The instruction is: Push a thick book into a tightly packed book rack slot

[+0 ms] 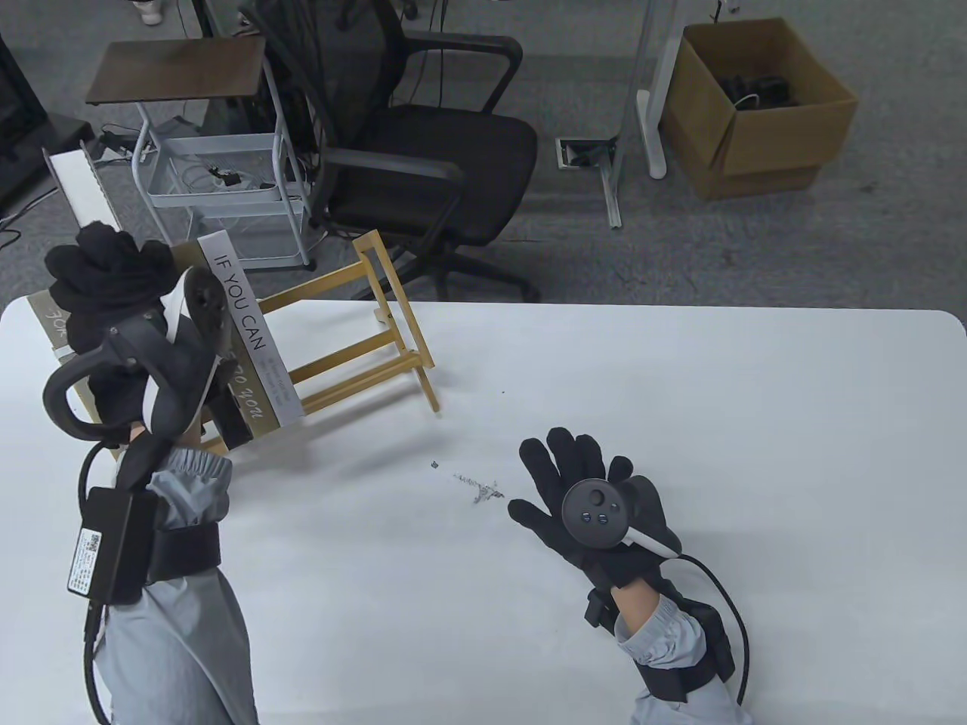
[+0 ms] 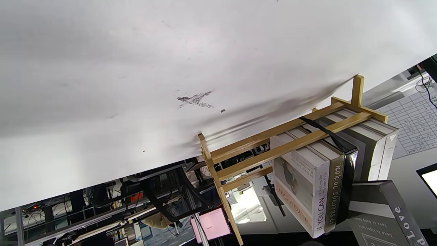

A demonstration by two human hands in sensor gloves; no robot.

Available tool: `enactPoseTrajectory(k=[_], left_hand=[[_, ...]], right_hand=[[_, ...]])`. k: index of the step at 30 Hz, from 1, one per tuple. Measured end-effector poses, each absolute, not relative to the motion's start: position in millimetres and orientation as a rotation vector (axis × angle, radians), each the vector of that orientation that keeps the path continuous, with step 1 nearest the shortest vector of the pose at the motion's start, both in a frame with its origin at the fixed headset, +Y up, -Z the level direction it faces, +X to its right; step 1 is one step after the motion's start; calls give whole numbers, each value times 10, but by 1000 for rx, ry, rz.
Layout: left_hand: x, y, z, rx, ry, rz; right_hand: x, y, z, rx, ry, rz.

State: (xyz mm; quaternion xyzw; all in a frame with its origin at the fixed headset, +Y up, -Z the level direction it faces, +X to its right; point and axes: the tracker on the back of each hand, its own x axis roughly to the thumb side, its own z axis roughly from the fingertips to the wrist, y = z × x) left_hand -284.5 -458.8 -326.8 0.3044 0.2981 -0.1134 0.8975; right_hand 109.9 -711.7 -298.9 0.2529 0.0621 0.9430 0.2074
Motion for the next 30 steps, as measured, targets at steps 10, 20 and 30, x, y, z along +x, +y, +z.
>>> enactPoseTrajectory(k=[10,20,30], left_hand=[[-3028,-4904,-3363,527,645,-155],[-3177,-5190,-3462,442,668,-106],[-3265,-5346,-3562,416,666,-92]], right_hand=[[1104,-7117,-2988,699,174,2629],[1112,-7113,-2991,697,167,2630],[1124,-7118,-2994,688,169,2633]])
